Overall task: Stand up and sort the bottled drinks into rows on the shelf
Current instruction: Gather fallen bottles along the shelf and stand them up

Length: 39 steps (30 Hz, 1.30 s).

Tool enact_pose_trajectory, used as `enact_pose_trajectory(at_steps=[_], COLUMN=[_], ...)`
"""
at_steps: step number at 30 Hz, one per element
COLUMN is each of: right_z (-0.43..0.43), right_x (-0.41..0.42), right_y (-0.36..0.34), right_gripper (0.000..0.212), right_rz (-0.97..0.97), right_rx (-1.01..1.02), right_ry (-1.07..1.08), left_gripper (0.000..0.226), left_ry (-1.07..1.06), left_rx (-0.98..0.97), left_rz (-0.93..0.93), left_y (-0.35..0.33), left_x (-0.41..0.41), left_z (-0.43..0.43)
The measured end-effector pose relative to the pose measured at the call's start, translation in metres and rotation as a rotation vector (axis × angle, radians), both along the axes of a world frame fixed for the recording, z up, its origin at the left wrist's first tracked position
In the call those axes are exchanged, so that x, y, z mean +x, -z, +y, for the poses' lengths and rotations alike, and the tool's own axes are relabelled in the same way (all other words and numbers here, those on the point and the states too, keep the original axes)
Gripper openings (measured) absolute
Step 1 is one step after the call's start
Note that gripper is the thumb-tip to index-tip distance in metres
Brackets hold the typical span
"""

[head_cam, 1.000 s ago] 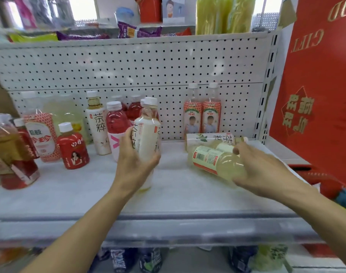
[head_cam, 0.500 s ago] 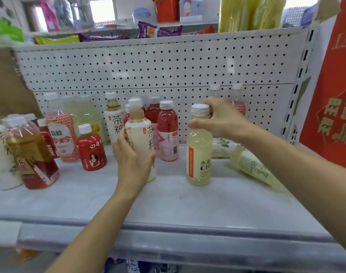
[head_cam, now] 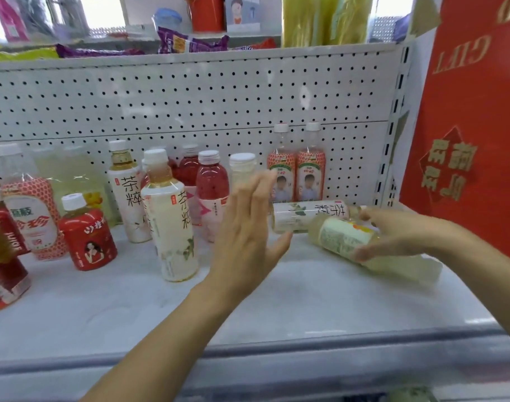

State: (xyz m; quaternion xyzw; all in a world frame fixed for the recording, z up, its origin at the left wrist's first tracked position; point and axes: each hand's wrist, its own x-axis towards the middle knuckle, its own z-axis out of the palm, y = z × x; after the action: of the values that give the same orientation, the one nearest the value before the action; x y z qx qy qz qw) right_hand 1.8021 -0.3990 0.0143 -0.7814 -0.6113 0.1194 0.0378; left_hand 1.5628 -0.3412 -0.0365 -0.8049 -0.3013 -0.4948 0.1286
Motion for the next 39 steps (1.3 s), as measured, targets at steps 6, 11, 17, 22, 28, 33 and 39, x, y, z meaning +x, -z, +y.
enact_pose_trajectory(at_steps=[6, 11, 17, 22, 28, 33, 39], right_z=[-0.023, -0.035, 0.025, 0.093, 0.105, 0.074, 0.027], right_x=[0.005, -0.005, 0.033, 0.054, 0.054, 0.049, 0.023], right_y=[0.022, -0.014, -0.004, 0.035, 0.049, 0.042, -0.016], right_gripper=[0.066, 0.044, 0.022, 0.078, 0.042, 0.033, 0.031], right_rz=[-0.043, 0.325, 0.529, 0.254, 0.01, 0.105, 0.352], right_rx=[0.006, -0.063, 0.287, 0.258, 0.138, 0.162, 0.512], right_ry=[0.032, -0.021, 0.126, 0.026, -0.082, -0.072, -0.066], left_gripper=[0.094, 0.082, 0.062, 0.062, 0.072, 0.07, 0.063], left_ry=[0.182, 0.26, 0.288, 0.353, 0.354, 0.337, 0.33], left_rx=[-0.306, -0.395, -0.529, -0.862, -0.941, -0.959, -0.969], left_rz=[0.462, 0.518, 0.194, -0.177, -0.318, -0.294, -0.251], left_y=[0.009, 0.013, 0.009, 0.013, 0.022, 0.022, 0.021], left_x=[0.055, 0.074, 0.053, 0.04, 0.025, 0.024, 0.025], left_z=[0.004, 0.011, 0.005, -0.001, -0.006, -0.015, -0.022])
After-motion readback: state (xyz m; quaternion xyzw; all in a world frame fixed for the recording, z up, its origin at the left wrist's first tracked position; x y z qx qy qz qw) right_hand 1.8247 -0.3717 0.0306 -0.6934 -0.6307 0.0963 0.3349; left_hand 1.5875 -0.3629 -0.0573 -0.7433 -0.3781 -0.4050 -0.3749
